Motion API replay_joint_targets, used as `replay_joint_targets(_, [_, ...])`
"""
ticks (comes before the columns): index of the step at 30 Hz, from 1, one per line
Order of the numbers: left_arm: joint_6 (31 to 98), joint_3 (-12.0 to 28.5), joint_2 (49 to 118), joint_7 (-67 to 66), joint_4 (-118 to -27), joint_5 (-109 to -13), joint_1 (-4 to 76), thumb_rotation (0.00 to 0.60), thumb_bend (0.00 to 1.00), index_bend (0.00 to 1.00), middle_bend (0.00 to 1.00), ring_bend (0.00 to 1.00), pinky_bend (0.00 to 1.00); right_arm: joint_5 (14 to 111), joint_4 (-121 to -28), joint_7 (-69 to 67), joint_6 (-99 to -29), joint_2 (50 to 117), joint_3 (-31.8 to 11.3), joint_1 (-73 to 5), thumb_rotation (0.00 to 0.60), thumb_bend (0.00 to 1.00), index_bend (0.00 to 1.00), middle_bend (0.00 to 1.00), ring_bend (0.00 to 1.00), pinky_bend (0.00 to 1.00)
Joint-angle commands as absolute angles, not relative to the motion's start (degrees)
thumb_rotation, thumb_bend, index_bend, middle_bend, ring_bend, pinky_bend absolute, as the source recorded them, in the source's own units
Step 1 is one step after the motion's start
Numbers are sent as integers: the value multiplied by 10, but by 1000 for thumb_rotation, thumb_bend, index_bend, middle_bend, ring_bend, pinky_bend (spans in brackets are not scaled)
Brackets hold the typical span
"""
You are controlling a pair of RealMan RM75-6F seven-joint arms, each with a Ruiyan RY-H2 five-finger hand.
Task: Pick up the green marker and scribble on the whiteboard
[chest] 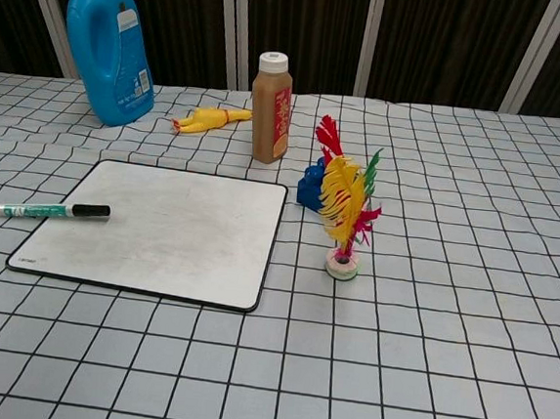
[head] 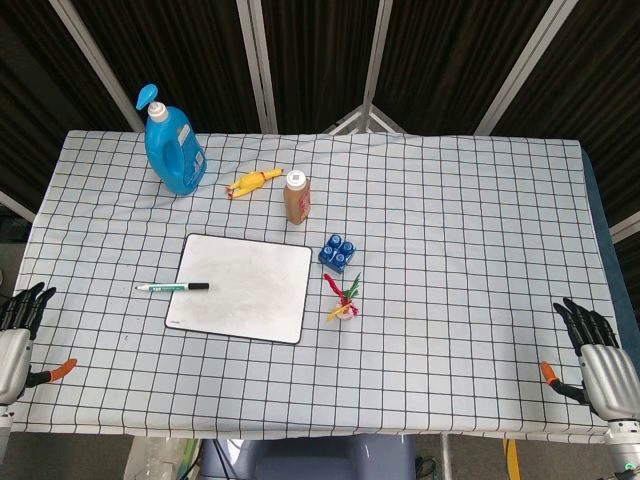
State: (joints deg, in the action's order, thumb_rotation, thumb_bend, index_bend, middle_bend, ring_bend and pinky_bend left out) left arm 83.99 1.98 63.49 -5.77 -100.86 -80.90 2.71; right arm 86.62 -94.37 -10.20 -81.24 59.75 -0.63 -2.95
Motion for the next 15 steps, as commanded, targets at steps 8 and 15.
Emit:
replay_joint_targets(8, [838,19,634,-60,-1010,-809,28,600,66,0,0,0,0,866,-945,-104,-813,596,-6,-28,600,354,0,0,0,0])
replay_joint_targets(15, [826,21,635,-51,-1013,-803,33,600,65,0,0,0,0,865,-945,-102,-812,597,-5,-28,600,353,0,0,0,0])
